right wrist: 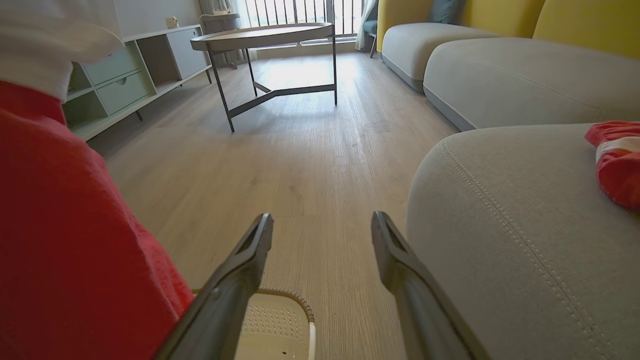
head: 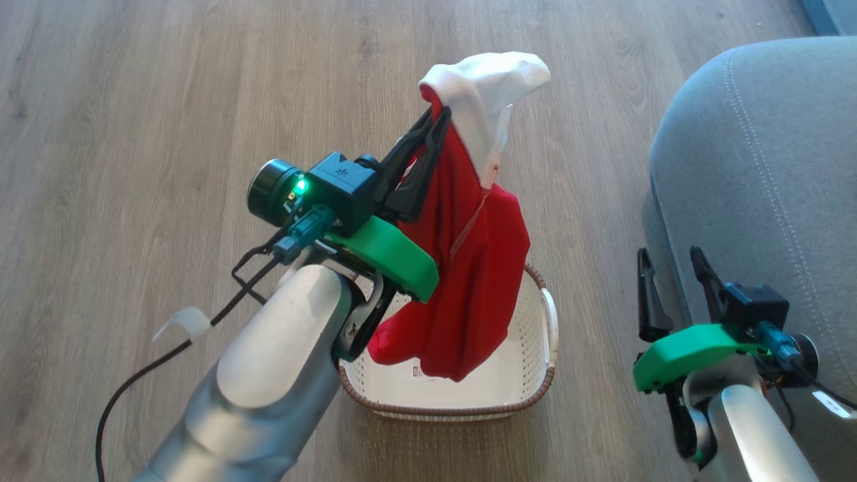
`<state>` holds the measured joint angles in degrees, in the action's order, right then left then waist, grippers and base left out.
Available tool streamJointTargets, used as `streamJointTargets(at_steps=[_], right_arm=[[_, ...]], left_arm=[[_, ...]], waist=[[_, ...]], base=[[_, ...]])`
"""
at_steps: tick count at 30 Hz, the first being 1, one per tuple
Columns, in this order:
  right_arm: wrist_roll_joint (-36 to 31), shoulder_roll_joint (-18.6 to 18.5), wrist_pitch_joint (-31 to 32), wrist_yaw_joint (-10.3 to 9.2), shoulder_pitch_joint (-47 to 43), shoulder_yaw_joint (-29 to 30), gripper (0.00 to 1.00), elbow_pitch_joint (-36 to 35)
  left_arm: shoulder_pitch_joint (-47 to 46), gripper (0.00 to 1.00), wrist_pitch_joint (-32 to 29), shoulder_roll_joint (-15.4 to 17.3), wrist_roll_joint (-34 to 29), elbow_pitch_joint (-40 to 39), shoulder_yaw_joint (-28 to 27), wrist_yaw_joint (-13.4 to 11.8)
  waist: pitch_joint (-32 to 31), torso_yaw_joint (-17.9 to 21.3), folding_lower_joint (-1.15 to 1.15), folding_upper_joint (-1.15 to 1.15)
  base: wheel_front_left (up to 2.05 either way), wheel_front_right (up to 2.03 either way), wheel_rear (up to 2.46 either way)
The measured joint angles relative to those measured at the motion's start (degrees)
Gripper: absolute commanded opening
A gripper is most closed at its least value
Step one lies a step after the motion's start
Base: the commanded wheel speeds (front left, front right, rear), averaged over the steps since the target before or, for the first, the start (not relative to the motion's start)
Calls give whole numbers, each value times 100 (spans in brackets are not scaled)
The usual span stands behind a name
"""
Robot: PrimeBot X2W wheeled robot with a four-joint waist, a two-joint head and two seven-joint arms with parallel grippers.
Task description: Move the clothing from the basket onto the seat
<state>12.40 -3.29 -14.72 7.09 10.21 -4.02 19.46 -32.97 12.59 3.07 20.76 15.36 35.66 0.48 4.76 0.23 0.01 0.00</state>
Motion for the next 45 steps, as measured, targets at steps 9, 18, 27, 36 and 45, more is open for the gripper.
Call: streamJointTargets(at_steps=[9,18,27,36,45], right_arm=[[283,-1,0,0,168,-775,100,-400],[455,-9,0,0,962,-2000,100,-829],[522,-14,0,0,1294,-2726,100,-479],[642,-20,0,0,1503,-3050,100,767],[955,-21,0,0,1974,-3242,40,1358]], left_arm=[[-3,0,-45,16,2,-93,74,0],[-3,0,-48,15,80,-89,177,2],[-18,0,-41,11,104,-11,307,2],[-62,0,-1,-5,220,18,523,26],[-107,0,62,-12,312,57,700,51]], waist=[[72,-31,0,0],[119,-150,0,0],[180,-267,0,0],[201,-395,0,0],[179,-554,0,0]], base=[[0,0,0],[0,0,0],[0,0,0],[0,0,0],[0,0,0]])
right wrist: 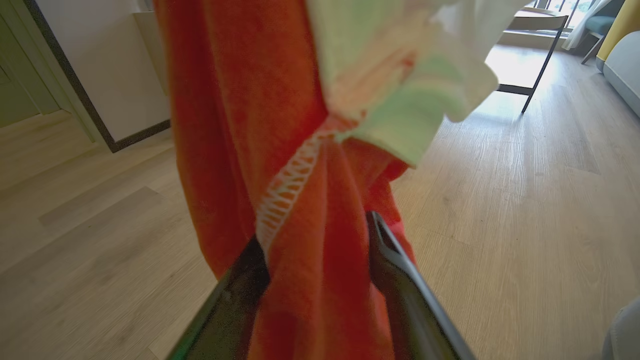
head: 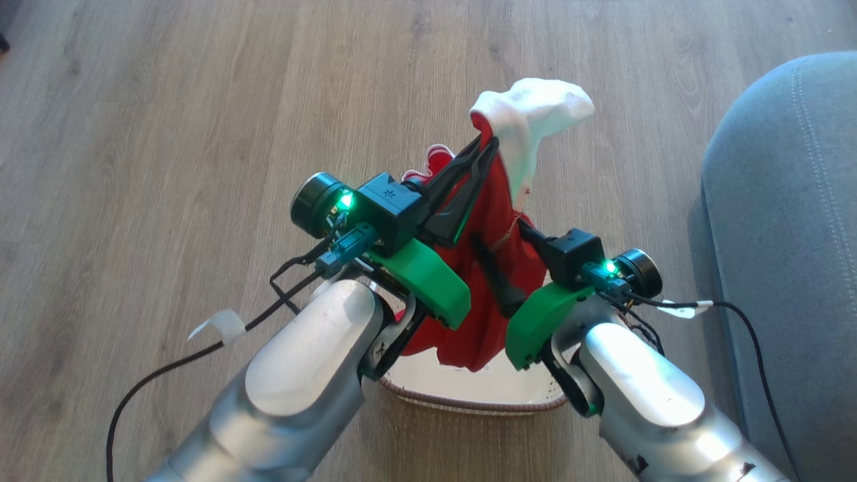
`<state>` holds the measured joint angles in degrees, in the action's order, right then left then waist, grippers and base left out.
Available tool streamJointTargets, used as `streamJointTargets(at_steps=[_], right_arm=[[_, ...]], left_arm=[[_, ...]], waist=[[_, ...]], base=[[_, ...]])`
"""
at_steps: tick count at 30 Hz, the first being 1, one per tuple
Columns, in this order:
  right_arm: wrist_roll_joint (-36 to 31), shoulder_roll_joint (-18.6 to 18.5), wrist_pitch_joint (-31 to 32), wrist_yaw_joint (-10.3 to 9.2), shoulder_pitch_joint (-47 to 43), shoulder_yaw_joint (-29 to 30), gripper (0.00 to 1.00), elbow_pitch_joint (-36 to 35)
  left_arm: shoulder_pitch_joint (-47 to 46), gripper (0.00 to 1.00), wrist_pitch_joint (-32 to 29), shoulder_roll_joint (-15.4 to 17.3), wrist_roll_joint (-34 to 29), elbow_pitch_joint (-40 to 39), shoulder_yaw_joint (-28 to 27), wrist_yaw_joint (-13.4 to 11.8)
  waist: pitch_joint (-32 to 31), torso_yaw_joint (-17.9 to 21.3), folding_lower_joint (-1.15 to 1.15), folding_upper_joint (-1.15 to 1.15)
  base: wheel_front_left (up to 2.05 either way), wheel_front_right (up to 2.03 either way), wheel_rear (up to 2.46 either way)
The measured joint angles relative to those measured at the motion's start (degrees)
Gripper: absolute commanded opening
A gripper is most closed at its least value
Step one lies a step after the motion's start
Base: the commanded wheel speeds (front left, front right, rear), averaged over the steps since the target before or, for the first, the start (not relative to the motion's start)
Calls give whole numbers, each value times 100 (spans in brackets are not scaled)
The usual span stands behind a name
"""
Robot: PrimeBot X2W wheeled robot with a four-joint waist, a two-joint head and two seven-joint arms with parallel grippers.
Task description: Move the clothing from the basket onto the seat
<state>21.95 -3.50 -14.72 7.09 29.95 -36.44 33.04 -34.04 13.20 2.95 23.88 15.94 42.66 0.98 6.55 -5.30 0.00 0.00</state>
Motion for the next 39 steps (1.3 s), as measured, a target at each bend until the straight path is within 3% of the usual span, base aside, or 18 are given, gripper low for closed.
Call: streamJointTargets(at_steps=[1,2,12,13,14,27,39], right_arm=[[34,0,0,0,19,-23,7,52],[41,0,0,0,25,-30,0,102],[261,-1,1,0,20,-118,0,225],[270,-1,0,0,20,-120,0,190],[275,0,1,0,20,-122,0,169],[253,-1,1,0,-4,283,0,-250],[58,-52,1,0,-436,921,0,-1009]], left_arm=[[0,0,1,0,2,9,13,-1],[0,0,7,-1,21,21,25,-3],[-1,2,57,-2,75,221,68,-49],[-1,48,57,-2,102,246,69,-49],[-1,100,58,-2,102,276,73,-49],[-5,100,101,37,102,740,119,125],[-3,100,127,198,143,1129,109,364]], waist=[[-5,-8,0,0],[-9,-13,0,0],[15,110,0,0],[24,130,0,0],[33,149,0,0],[176,387,0,0],[256,1126,0,0]], base=[[0,0,0],[0,0,0],[0,0,0],[0,0,0],[0,0,0],[0,0,0],[0,0,0]])
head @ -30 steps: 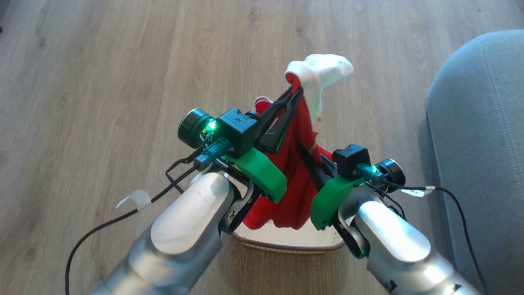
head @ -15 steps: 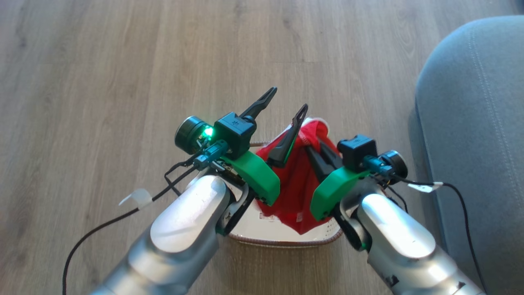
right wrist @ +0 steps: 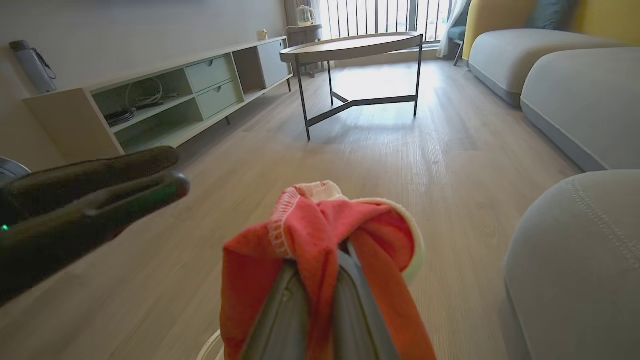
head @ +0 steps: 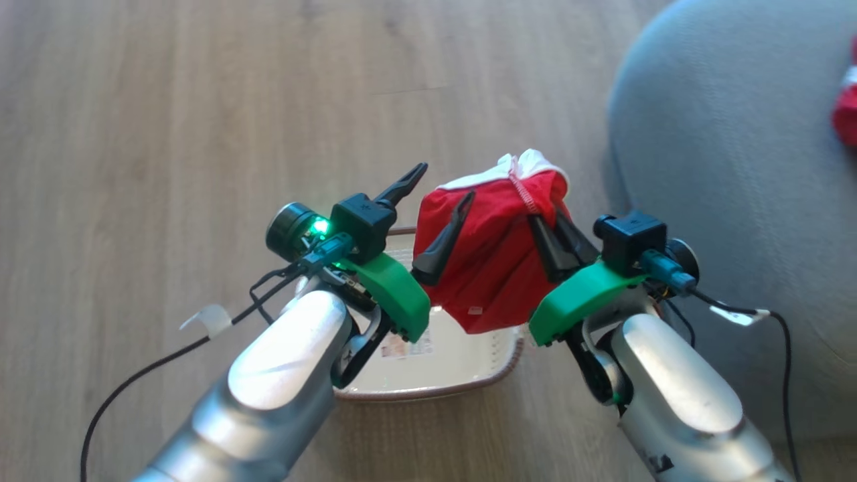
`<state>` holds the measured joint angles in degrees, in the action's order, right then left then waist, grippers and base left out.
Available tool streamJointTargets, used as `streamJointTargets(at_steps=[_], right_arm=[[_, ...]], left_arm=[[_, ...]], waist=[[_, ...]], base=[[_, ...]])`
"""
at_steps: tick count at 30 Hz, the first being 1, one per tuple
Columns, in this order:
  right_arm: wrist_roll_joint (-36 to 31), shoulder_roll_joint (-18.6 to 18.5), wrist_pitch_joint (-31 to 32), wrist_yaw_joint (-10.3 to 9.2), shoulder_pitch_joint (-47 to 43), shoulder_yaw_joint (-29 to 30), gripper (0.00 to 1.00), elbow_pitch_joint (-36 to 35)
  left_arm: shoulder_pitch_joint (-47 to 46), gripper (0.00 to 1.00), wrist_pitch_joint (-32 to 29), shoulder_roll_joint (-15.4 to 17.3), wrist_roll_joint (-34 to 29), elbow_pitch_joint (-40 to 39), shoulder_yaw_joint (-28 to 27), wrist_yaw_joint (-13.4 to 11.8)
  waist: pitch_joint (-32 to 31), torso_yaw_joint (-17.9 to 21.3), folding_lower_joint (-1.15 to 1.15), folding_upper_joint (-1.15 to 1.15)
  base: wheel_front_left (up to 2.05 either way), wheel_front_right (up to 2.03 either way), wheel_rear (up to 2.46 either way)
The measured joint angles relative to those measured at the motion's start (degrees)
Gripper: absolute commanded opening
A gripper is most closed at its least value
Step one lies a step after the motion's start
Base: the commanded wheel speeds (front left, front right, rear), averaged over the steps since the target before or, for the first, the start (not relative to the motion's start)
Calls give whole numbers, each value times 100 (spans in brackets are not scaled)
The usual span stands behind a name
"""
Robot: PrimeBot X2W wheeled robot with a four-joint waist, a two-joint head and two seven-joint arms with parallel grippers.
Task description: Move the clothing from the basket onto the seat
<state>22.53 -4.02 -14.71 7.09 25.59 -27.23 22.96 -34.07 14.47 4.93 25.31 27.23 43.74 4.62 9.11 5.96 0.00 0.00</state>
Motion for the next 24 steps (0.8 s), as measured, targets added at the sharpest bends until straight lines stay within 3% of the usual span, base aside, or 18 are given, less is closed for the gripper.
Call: streamJointTargets(at_steps=[24], right_arm=[[-205,18,0,0,-622,816,0,-1301]], left_arm=[[403,100,15,289,-192,-209,-439,100]], waist=[[-95,2368,0,0]], base=[[0,0,0]])
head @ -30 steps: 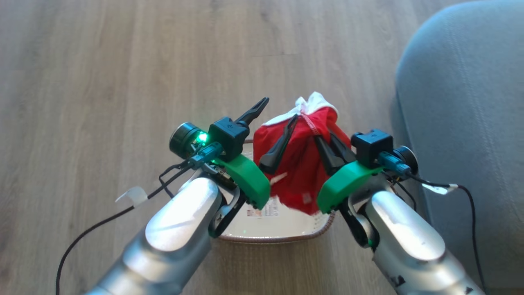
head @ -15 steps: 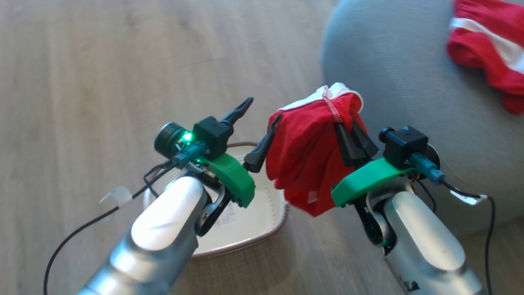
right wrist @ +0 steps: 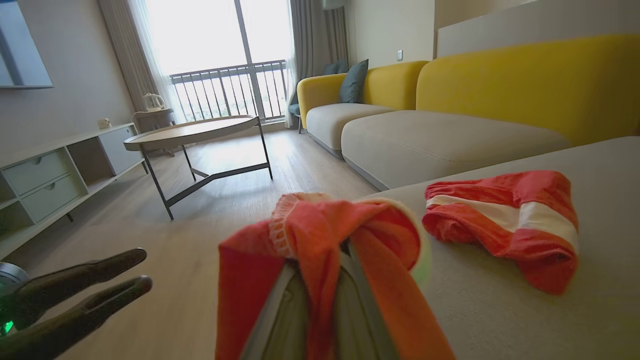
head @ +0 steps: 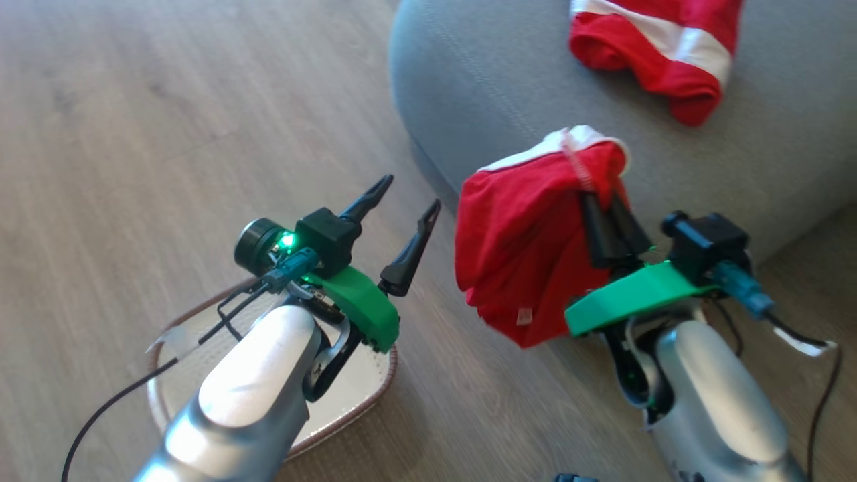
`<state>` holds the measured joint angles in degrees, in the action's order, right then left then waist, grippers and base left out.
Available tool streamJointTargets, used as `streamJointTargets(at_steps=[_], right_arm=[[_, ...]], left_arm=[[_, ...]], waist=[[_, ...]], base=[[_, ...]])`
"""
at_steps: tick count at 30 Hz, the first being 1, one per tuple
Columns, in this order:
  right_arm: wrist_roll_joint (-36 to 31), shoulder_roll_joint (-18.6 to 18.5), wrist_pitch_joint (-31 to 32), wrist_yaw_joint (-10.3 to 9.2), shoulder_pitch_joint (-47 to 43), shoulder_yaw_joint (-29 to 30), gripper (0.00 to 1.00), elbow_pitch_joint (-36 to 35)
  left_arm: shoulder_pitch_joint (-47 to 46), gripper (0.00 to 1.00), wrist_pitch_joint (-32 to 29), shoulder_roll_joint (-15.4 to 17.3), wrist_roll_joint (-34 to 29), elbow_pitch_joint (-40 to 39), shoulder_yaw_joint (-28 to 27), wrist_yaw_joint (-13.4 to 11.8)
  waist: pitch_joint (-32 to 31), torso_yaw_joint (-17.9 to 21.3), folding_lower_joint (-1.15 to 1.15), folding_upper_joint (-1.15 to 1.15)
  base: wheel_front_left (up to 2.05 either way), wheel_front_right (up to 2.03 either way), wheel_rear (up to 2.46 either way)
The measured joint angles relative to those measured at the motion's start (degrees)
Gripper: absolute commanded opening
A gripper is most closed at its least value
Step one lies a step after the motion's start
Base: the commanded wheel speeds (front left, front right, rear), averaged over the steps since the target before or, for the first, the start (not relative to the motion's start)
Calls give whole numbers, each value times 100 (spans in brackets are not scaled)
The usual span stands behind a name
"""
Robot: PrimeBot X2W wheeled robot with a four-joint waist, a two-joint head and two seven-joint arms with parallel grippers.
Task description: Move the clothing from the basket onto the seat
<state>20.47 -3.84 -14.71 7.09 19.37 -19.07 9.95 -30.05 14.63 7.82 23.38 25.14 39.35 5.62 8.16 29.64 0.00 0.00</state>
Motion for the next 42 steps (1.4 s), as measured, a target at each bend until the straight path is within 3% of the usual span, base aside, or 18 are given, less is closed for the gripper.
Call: streamJointTargets(at_steps=[11,18,29,42], right_arm=[[-325,45,0,0,-451,720,0,-757],[-650,7,0,0,-252,1190,0,-980],[-899,-847,-1,0,1746,1720,0,-448],[-1351,-2141,-1,0,3793,2488,0,788]], left_arm=[[-107,100,0,37,-77,-65,115,147],[-214,100,1,183,-129,-219,247,149],[-298,100,-107,730,-232,-733,263,144],[-607,100,-633,1051,-372,-1595,414,144]], waist=[[373,242,0,0],[757,263,0,0],[1575,260,-1,0],[2549,-88,-1,0]], base=[[0,0,0],[0,0,0],[0,0,0],[0,0,0]])
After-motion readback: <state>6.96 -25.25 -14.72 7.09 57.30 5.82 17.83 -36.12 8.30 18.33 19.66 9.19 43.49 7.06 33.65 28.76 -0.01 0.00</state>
